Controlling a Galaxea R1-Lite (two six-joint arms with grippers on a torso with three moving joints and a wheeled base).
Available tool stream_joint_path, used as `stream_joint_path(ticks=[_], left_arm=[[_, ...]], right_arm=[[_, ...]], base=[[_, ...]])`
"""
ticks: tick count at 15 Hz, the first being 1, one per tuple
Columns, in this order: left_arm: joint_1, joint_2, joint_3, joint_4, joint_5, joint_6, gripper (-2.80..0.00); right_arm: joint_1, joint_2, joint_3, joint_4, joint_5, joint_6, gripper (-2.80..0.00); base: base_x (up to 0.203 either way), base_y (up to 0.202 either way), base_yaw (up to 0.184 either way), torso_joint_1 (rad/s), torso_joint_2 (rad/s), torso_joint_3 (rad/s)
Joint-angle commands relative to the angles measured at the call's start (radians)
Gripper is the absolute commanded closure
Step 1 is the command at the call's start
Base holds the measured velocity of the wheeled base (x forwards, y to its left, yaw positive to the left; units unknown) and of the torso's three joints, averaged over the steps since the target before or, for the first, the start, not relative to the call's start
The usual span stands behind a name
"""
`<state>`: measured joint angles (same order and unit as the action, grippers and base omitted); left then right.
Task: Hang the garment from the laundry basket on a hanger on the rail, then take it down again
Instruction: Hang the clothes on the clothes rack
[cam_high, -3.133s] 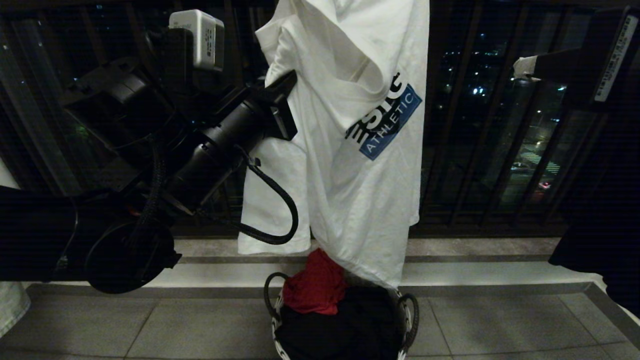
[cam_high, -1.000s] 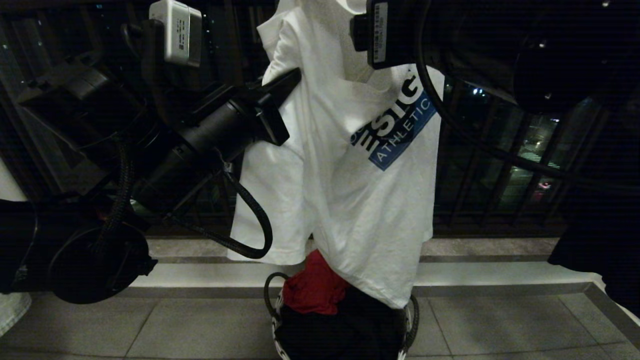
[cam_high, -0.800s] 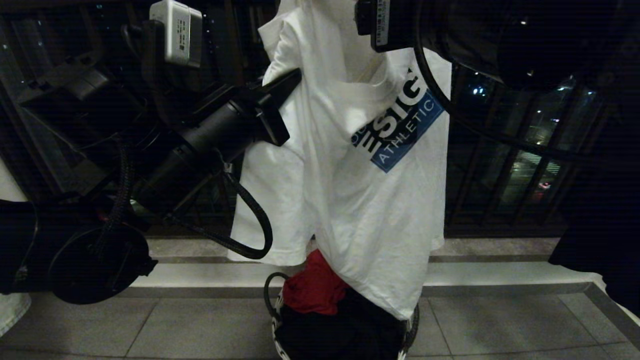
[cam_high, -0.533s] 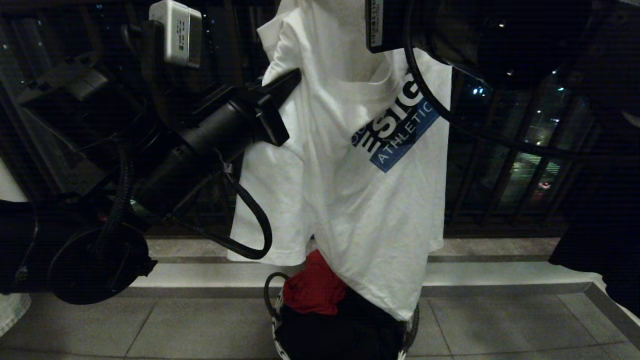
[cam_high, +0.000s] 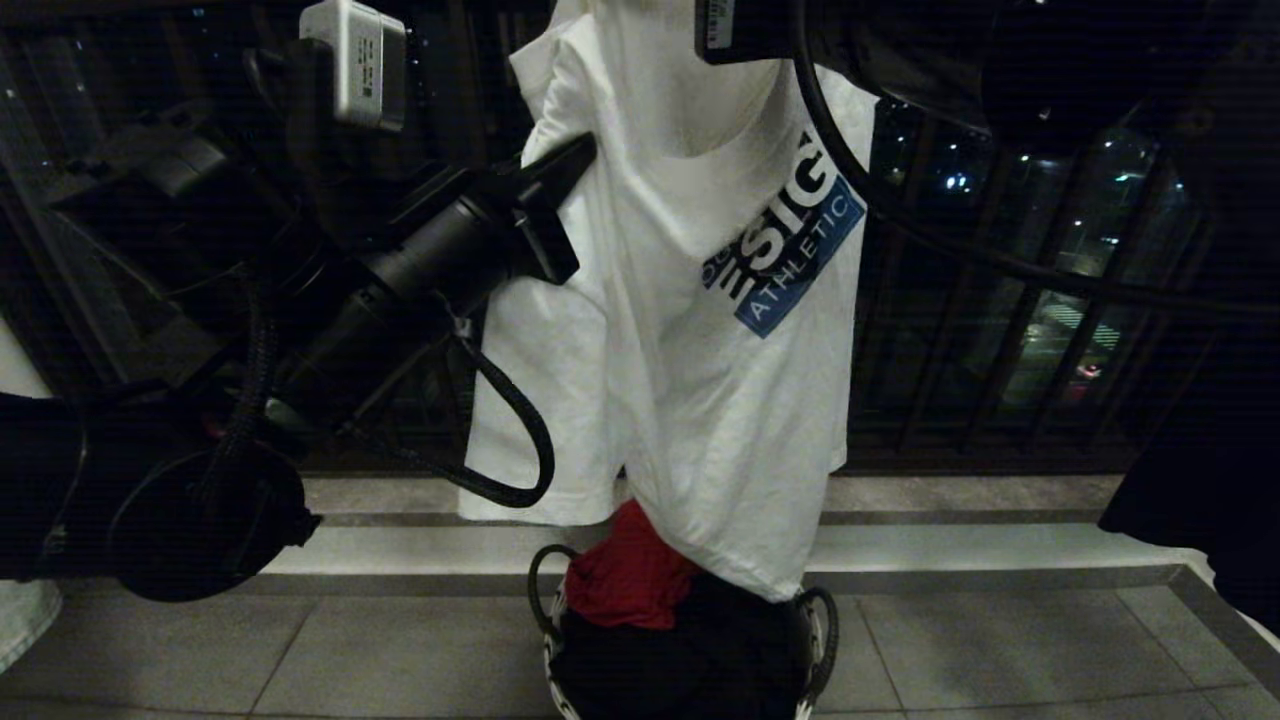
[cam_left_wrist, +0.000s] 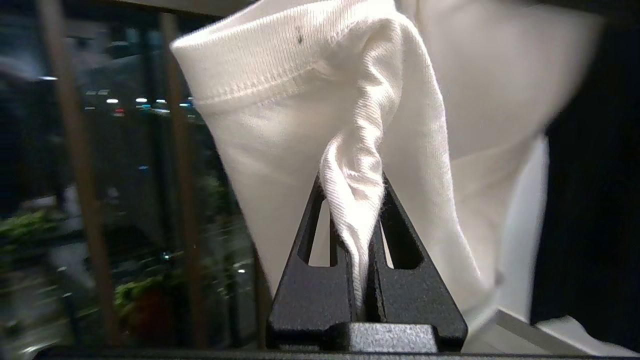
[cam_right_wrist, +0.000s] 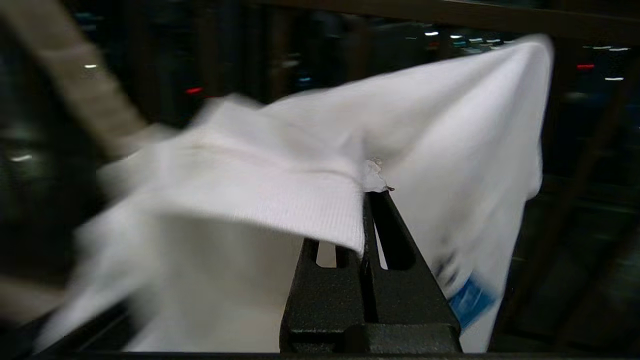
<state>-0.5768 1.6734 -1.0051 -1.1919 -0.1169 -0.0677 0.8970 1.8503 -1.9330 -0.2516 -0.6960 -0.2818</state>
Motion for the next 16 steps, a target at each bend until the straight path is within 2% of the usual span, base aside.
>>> stream_joint_path(ticks=[1,6,16], left_arm=[[0.0,0.022,-0.017,-0.006,0.013,0.0,0.0],[0.0,0.034,-0.024,-0.008,0.016,0.005,0.0],[-0.002,0.039,-0.021,-0.008,0.014,0.012,0.0]], right_arm=[[0.042,-0.009,0.003,0.018,-0.005,0.015,0.0],[0.139,-0.005,-0.001,0.103,-0.004,0.14,0.0],[0.155,0.033,-0.017,0.097,0.001,0.145,0.0]], base=[[0.0,0.0,0.0,0.0,0.0,0.0],[0.0,0.0,0.0,0.0,0.0,0.0],[0.0,0.0,0.0,0.0,0.0,0.0]])
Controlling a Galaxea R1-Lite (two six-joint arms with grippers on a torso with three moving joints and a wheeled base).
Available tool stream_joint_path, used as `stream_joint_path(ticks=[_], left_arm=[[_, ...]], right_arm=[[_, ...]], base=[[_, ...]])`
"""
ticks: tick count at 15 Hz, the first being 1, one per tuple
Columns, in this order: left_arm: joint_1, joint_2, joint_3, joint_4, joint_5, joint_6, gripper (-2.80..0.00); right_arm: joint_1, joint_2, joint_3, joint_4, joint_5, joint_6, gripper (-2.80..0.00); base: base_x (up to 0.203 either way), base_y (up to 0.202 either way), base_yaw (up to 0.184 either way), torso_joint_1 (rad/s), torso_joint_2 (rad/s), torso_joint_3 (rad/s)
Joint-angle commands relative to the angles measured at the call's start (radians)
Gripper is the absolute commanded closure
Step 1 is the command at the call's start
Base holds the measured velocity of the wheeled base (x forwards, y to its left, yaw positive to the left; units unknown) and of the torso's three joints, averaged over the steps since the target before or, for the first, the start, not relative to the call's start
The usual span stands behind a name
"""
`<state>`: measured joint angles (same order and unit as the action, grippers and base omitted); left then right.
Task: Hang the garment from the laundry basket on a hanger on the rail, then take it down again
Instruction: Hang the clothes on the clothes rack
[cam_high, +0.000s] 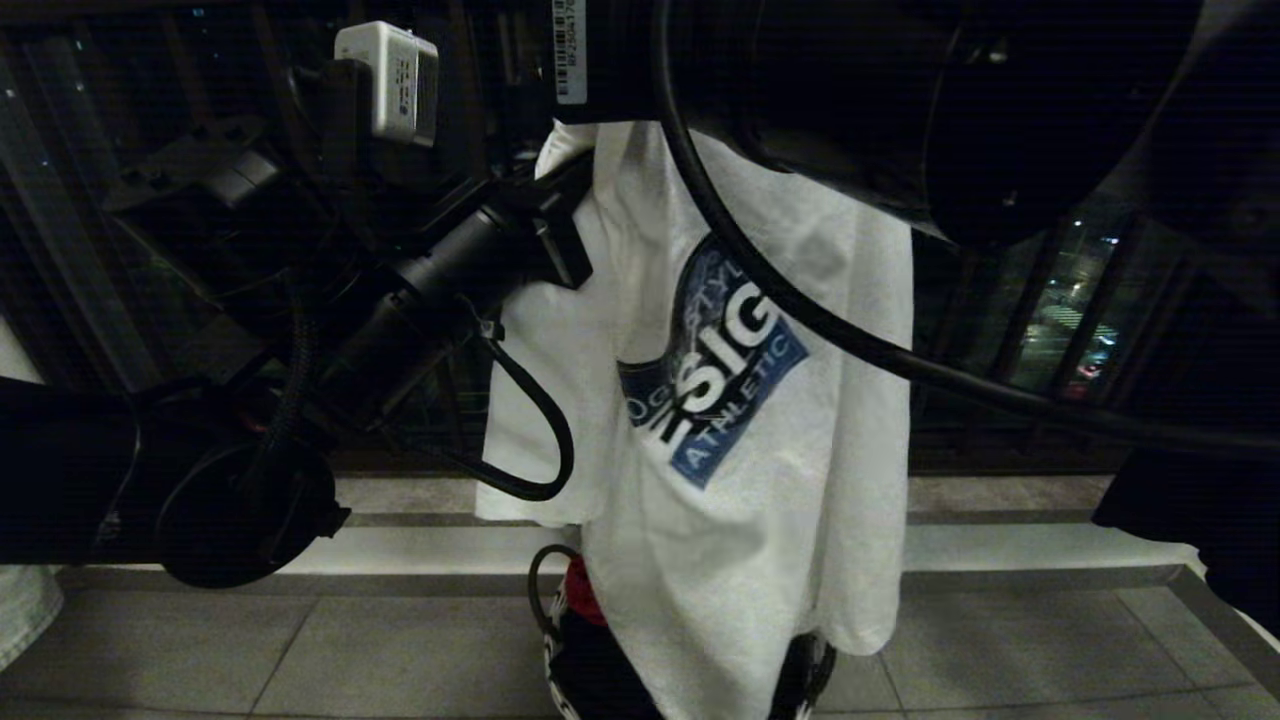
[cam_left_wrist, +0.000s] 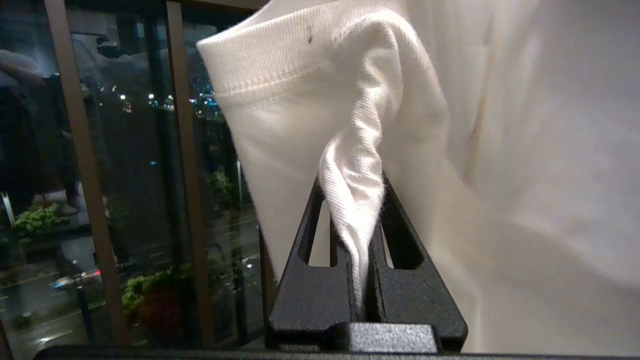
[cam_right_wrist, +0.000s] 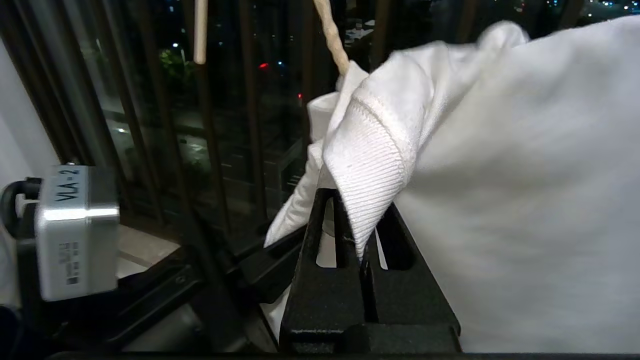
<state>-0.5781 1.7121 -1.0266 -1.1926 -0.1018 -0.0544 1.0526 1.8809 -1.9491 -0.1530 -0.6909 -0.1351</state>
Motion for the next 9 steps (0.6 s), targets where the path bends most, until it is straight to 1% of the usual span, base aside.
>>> stream_joint_path(ticks=[1,8,9], left_arm=[[0.0,0.0,0.0,-0.008,-0.001,-0.001,0.0],[0.001,-0.002,0.0,-0.007,-0.001,-0.001,0.0],[0.001,-0.003,0.0,-0.005,-0.002,-0.001,0.0]], right_arm=[[-0.006,-0.004,-0.001,-0.002,-0.006,-0.001,0.0],[-0.053,-0.046,0.006,0.002,-0.01,-0.003,0.0],[-0.058,-0.056,0.011,0.004,-0.012,-0.003,-2.8]], base=[[0.0,0.0,0.0,0.0,0.0,0.0],[0.0,0.0,0.0,0.0,0.0,0.0],[0.0,0.0,0.0,0.0,0.0,0.0]])
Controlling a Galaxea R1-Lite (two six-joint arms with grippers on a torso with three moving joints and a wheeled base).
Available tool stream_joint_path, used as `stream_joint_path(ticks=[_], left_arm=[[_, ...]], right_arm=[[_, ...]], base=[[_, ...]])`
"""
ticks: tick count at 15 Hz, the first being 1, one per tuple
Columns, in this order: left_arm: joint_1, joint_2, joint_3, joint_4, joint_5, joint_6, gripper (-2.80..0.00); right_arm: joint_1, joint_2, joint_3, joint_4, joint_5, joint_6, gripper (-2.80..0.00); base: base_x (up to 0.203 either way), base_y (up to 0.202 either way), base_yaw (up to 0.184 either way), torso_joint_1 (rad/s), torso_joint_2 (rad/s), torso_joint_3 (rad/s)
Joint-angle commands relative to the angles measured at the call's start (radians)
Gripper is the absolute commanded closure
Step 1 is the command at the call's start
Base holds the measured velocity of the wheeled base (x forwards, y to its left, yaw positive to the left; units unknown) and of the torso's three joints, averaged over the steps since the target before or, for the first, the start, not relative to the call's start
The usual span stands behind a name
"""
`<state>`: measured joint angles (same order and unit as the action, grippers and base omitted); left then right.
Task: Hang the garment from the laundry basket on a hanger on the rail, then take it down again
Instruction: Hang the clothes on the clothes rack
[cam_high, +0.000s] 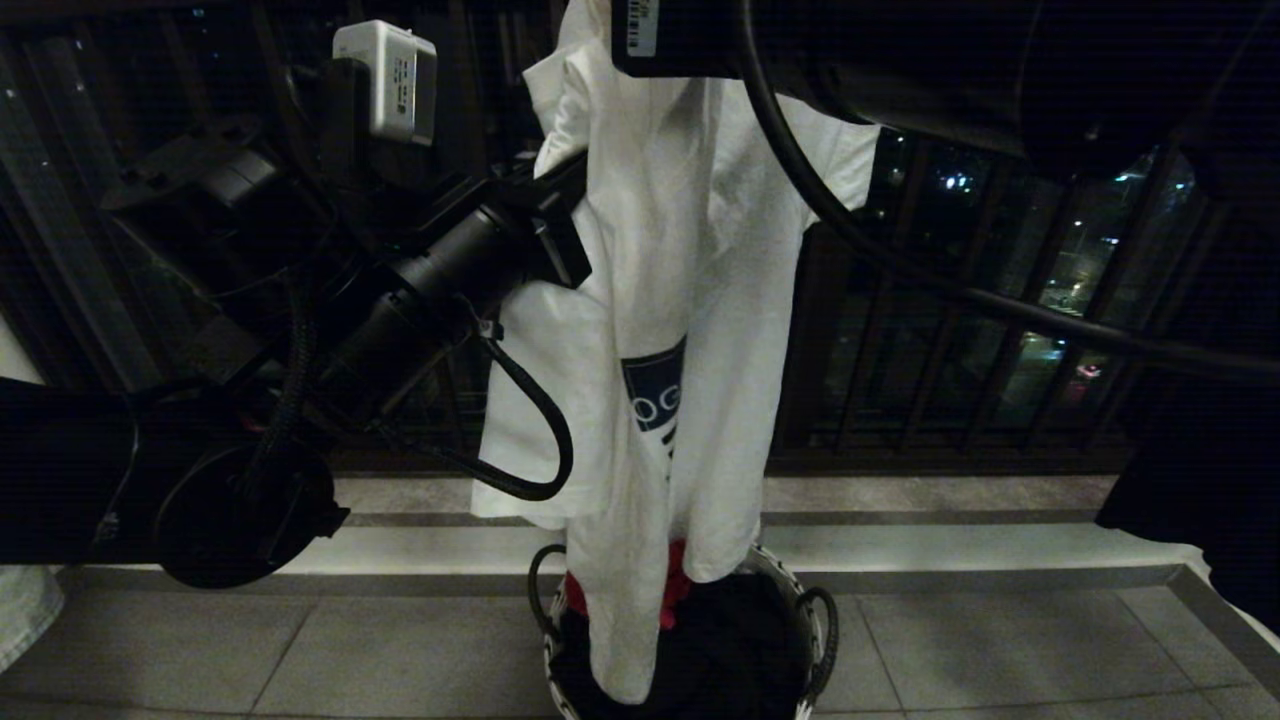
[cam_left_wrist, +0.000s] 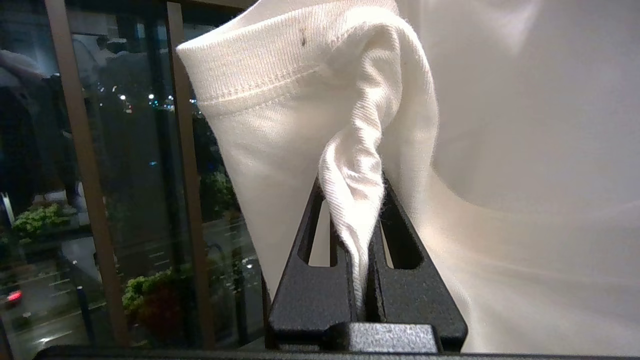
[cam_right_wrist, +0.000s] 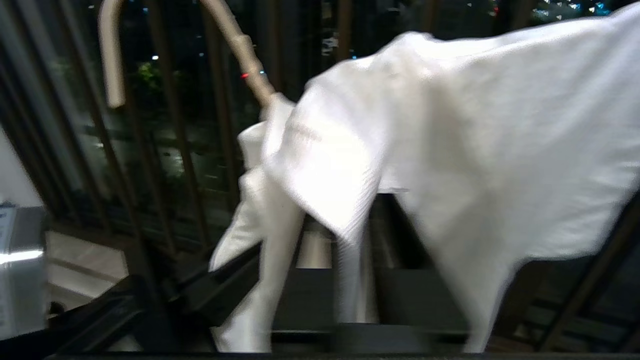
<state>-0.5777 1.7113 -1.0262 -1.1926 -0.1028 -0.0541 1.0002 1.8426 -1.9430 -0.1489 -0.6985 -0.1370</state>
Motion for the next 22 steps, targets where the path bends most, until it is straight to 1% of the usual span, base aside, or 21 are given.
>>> stream_joint_path(ticks=[1,3,6,8,10,12,13,14,15,16,17,18,19,20,22], left_arm=[[0.001,-0.003,0.0,-0.005,-0.002,-0.001,0.0],[0.003,-0.006,-0.002,-0.002,-0.001,-0.003,0.0],[0.018,-0.002,-0.013,0.003,0.0,-0.003,0.0],[0.027,-0.003,-0.032,0.068,0.001,-0.004,0.0],[0.032,0.001,-0.038,0.082,0.002,-0.004,0.0],[0.032,-0.001,-0.034,0.083,-0.002,-0.009,0.0],[0.033,-0.004,-0.023,0.086,-0.009,-0.011,0.0],[0.033,-0.004,-0.009,0.088,-0.017,-0.01,0.0],[0.033,-0.005,0.004,0.088,-0.047,-0.01,0.0],[0.038,-0.011,0.024,0.088,-0.097,-0.011,0.0],[0.05,-0.026,0.047,0.089,-0.16,-0.014,0.0],[0.063,-0.044,0.07,0.089,-0.204,-0.023,0.0],[0.072,-0.062,0.083,0.09,-0.228,-0.033,0.0],[0.083,-0.083,0.108,0.09,-0.278,-0.046,0.0],[0.118,-0.124,0.155,0.09,-0.417,-0.084,0.0]], right_arm=[[-0.011,-0.026,0.014,0.001,-0.004,-0.001,-2.8],[-0.012,-0.049,0.072,0.003,-0.004,-0.001,-2.8],[-0.014,-0.118,0.225,0.005,-0.015,0.0,-2.8],[-0.007,-0.201,0.331,0.033,-0.041,0.001,-2.8],[0.006,-0.272,0.382,0.065,-0.066,0.002,-2.8],[0.007,-0.323,0.39,0.103,-0.079,0.001,-2.8],[0.006,-0.345,0.398,0.13,-0.082,0.001,-2.19],[0.004,-0.363,0.406,0.16,-0.084,0.0,0.0],[-0.003,-0.373,0.409,0.185,-0.084,-0.003,0.0],[-0.02,-0.376,0.408,0.202,-0.084,-0.009,0.0],[-0.045,-0.382,0.407,0.219,-0.082,-0.023,0.0],[-0.071,-0.386,0.405,0.226,-0.078,-0.044,0.0],[-0.098,-0.389,0.4,0.229,-0.074,-0.07,0.0],[-0.124,-0.393,0.396,0.231,-0.064,-0.107,0.0],[-0.156,-0.394,0.389,0.236,-0.025,-0.2,0.0]], base=[[0.0,0.0,0.0,0.0,0.0,0.0],[0.0,0.0,0.0,0.0,0.0,0.0],[0.0,0.0,0.0,0.0,0.0,0.0],[0.0,0.0,0.0,0.0,0.0,0.0],[0.0,0.0,0.0,0.0,0.0,0.0],[0.0,0.0,0.0,0.0,0.0,0.0],[0.0,0.0,0.0,0.0,0.0,0.0],[0.0,0.0,0.0,0.0,0.0,0.0],[0.0,0.0,0.0,0.0,0.0,0.0],[0.0,0.0,0.0,0.0,0.0,0.0],[0.0,0.0,0.0,0.0,0.0,0.0],[0.0,0.0,0.0,0.0,0.0,0.0],[0.0,0.0,0.0,0.0,0.0,0.0],[0.0,0.0,0.0,0.0,0.0,0.0],[0.0,0.0,0.0,0.0,0.0,0.0]])
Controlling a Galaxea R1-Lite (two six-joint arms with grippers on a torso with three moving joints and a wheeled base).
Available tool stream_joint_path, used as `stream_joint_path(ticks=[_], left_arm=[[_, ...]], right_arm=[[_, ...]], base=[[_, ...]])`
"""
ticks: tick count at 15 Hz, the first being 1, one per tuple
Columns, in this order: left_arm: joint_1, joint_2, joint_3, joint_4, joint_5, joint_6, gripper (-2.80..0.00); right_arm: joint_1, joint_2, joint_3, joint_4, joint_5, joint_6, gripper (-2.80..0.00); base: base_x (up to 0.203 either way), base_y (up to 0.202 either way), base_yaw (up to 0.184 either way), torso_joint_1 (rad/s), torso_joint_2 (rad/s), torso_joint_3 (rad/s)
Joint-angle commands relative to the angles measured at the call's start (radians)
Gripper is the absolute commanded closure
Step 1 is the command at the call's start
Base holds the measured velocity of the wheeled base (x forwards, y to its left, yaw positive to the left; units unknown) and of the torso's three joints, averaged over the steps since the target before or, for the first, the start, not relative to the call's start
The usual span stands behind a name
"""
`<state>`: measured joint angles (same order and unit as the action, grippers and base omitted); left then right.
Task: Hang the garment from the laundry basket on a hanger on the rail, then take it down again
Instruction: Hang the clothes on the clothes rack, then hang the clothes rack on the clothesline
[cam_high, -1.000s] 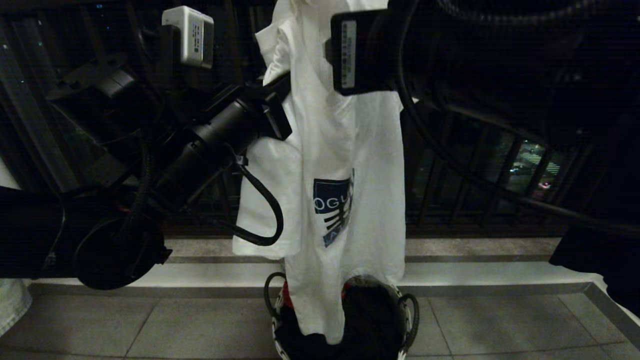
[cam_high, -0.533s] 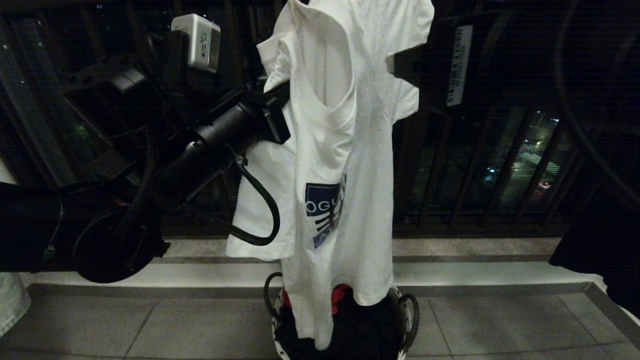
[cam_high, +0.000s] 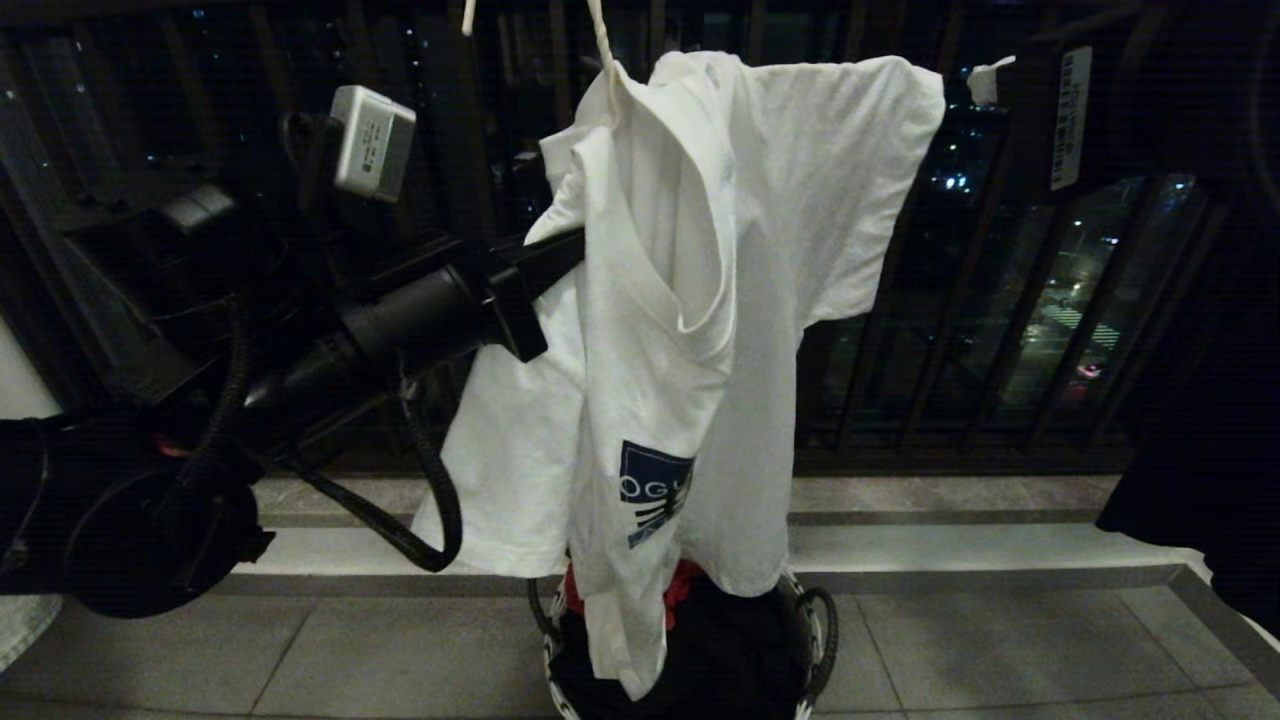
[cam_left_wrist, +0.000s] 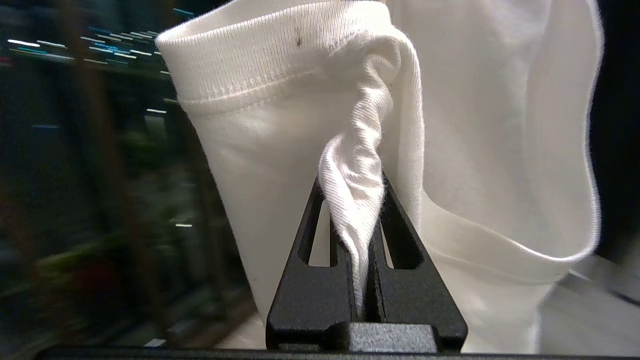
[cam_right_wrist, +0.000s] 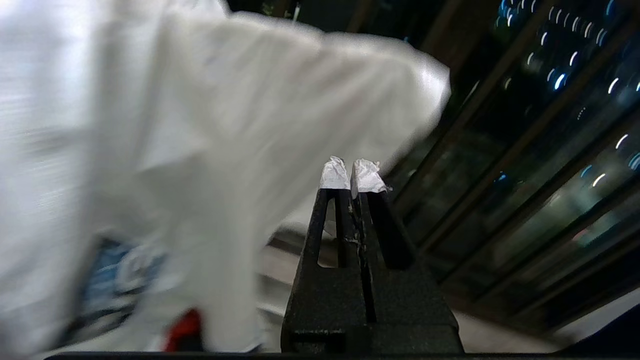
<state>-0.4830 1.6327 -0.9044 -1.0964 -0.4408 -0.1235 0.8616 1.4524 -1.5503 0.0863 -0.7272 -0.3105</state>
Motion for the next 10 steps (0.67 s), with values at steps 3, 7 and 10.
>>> stream_joint_path(ticks=[3,7,10], left_arm=[[0.087,-0.08,0.089,-0.006,-0.282,-0.036,0.0],[0.141,-0.107,0.119,-0.004,-0.51,-0.113,0.0],[0.148,-0.109,0.12,0.001,-0.526,-0.114,0.0]], right_arm=[[-0.017,0.002,-0.067,0.126,0.078,-0.071,0.0],[-0.003,0.016,-0.156,0.297,0.249,-0.071,0.0],[0.028,0.034,-0.182,0.315,0.281,-0.127,-2.8]], base=[[0.0,0.0,0.0,0.0,0.0,0.0],[0.0,0.0,0.0,0.0,0.0,0.0],[0.0,0.0,0.0,0.0,0.0,0.0]])
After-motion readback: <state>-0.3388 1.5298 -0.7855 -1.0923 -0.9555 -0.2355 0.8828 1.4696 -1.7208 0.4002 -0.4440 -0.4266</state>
